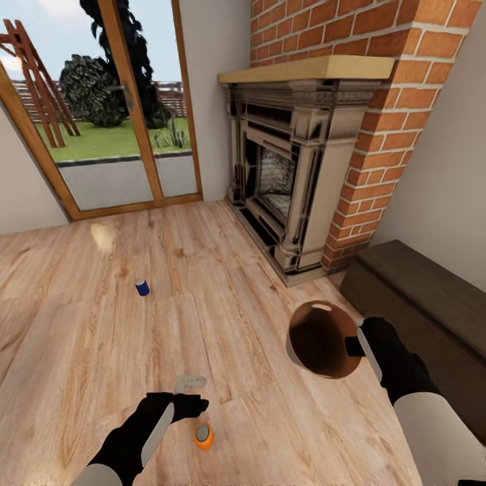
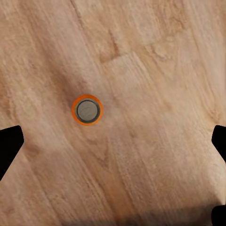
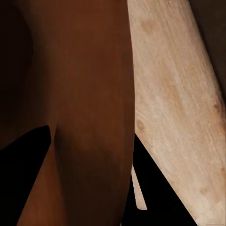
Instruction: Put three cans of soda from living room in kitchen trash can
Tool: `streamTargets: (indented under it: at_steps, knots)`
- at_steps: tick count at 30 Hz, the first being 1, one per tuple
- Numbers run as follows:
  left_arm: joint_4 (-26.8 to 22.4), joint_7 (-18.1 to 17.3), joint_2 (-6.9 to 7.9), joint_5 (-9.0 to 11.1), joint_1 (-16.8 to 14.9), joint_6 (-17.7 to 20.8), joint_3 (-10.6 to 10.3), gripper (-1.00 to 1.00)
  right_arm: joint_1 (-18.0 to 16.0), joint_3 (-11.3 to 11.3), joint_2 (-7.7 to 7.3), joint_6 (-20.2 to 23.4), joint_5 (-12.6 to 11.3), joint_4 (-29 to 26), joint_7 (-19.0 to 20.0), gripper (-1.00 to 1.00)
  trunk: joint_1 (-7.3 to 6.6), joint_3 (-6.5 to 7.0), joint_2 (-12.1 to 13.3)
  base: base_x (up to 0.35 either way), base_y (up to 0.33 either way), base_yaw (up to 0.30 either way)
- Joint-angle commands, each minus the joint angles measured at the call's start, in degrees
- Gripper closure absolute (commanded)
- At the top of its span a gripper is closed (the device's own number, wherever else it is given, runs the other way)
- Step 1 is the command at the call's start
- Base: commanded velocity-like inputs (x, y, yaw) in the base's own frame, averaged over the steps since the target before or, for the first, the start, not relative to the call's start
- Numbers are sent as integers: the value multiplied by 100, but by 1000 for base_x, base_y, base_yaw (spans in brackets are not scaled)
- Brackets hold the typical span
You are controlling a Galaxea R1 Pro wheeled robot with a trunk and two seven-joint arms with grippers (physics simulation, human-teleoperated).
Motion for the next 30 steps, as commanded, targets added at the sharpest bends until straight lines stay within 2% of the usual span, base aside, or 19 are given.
streamTargets:
  at_steps: [1, 23, 30]
  knots:
    - [1, -2, 1, 2, -1, -3, 6, -100, -7, 1, 0, 0, -54, 5, 0, 100, 22, -27, -42, 0, 0, 0]
    - [1, -16, 56, 49, 5, -19, 60, -100, -19, -9, -8, 0, -53, 87, -1, 100, 505, -620, -925, 0, 0, 0]
    - [-1, -16, 56, 49, 5, -32, 62, -100, -19, -8, -8, 0, -53, 343, -7, 100, 659, -809, -1205, 0, 0, 0]
